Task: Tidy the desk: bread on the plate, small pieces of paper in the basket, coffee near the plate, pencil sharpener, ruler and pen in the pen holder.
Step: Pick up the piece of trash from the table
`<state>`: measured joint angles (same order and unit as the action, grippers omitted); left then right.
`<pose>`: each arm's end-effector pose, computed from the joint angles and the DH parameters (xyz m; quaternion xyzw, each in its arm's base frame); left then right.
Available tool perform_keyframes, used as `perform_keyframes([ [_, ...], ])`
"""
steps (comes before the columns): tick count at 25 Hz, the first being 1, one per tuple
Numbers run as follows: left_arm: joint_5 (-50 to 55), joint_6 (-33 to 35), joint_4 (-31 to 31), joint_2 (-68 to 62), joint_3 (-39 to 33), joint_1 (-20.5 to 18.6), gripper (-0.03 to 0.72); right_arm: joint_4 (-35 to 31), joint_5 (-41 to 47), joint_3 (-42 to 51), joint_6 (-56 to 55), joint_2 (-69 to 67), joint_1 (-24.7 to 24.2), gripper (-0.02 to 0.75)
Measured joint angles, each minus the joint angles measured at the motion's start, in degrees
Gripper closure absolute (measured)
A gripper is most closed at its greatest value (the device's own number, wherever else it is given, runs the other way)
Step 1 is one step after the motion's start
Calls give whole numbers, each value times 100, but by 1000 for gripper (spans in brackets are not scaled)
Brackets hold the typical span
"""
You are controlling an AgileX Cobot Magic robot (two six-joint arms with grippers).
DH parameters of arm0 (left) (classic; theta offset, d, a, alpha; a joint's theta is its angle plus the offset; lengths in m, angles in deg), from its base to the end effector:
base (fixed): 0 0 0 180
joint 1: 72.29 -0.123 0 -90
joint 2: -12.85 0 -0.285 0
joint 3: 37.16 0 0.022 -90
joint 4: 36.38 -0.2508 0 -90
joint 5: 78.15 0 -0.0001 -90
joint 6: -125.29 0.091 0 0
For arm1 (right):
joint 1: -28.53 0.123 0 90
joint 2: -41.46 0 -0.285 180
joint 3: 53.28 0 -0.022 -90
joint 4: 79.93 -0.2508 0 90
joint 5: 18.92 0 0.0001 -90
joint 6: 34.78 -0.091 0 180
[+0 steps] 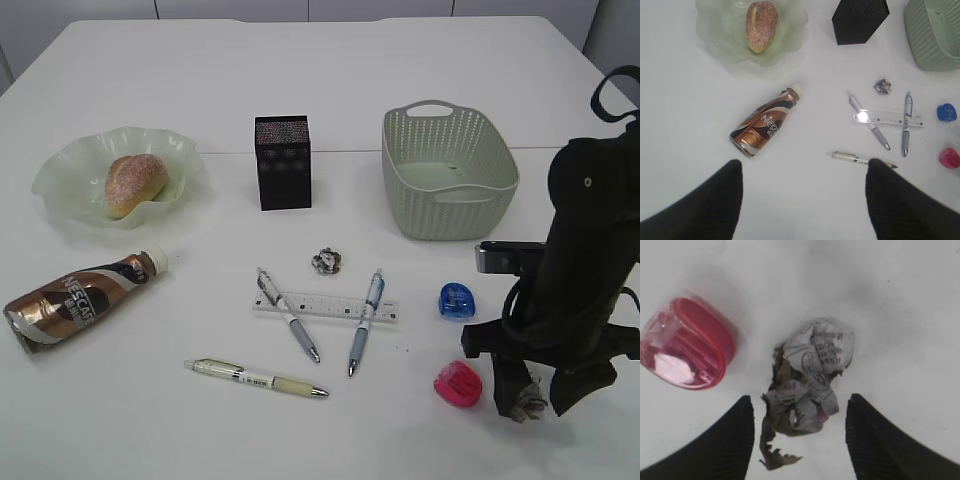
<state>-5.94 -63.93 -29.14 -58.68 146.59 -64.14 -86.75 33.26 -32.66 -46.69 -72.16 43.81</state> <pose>0.1882 -0.0380 0.4394 -0.0063 0.9378 -0.1139 0.3280 0.2865 0.0871 0.1349 -0.0097 -0.9974 -0.0305 0.0649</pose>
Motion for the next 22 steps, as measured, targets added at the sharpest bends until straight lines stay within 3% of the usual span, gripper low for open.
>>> perform_keyframes([
  [18, 0, 0, 0, 0, 0, 0, 129, 0, -278, -13, 0, -293, 0, 318],
  [22, 0, 0, 0, 0, 0, 0, 129, 0, -375, -13, 0, -293, 0, 440],
])
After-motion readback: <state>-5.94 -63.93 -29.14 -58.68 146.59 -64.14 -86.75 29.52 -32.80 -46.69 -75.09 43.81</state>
